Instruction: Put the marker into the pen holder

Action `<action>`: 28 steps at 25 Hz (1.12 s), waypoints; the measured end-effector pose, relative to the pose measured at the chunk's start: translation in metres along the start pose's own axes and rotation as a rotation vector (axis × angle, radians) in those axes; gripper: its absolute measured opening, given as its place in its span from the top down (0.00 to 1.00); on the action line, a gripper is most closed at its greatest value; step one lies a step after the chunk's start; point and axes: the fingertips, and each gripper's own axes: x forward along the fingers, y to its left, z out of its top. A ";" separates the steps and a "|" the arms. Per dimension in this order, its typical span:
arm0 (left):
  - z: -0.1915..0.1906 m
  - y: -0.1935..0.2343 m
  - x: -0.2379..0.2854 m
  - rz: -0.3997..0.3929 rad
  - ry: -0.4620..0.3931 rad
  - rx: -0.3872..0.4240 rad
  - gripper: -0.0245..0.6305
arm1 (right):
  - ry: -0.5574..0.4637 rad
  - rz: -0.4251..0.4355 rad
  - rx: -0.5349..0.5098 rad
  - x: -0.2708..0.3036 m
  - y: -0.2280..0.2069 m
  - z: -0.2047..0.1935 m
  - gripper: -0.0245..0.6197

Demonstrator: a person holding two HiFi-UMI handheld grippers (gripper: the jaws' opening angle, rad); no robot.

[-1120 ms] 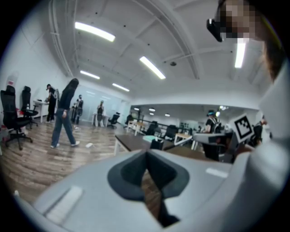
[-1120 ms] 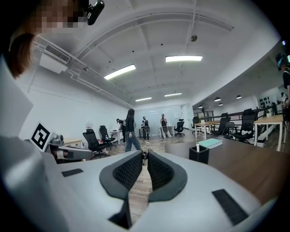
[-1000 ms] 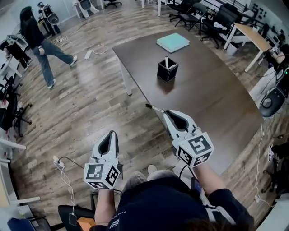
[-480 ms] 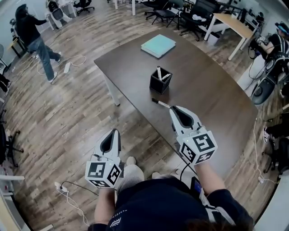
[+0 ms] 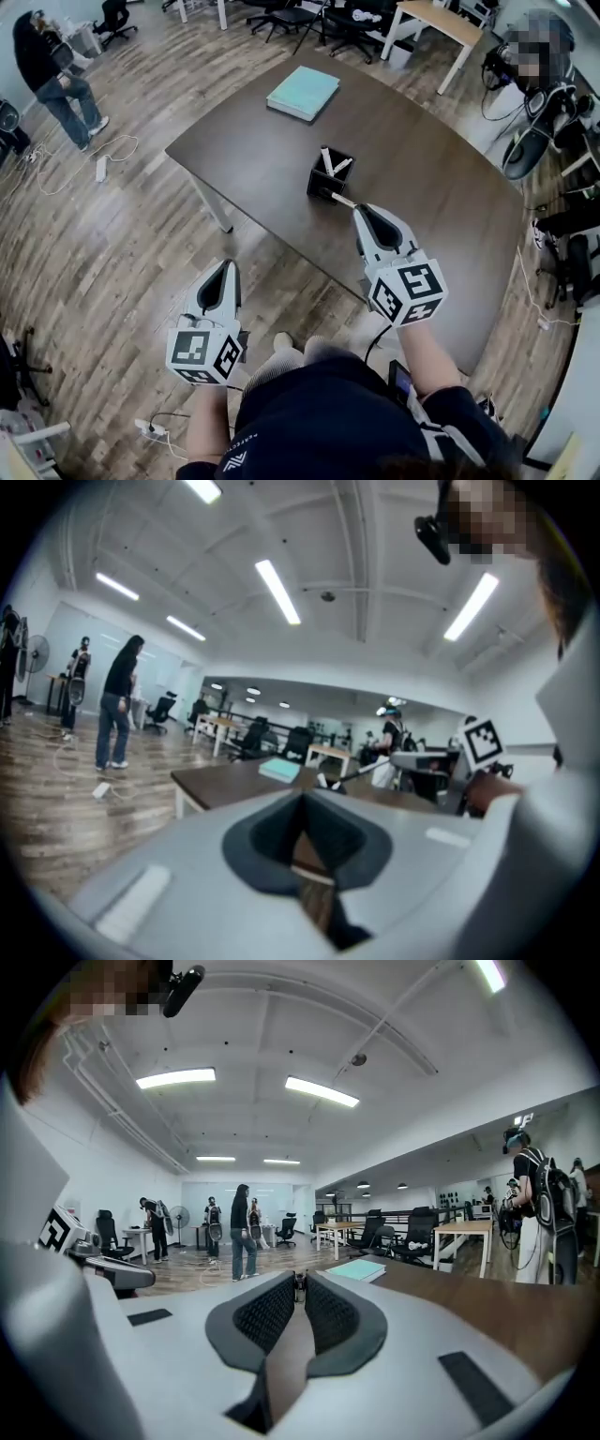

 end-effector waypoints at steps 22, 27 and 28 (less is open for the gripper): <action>0.015 0.021 0.142 -0.092 0.080 0.002 0.96 | 0.140 -0.064 0.037 0.107 -0.075 -0.041 0.91; 0.012 0.025 0.171 -0.100 0.112 -0.012 0.96 | 0.178 -0.041 0.053 0.130 -0.083 -0.052 0.91; 0.011 0.026 0.176 -0.099 0.116 -0.010 0.96 | 0.183 -0.039 0.058 0.132 -0.086 -0.054 0.91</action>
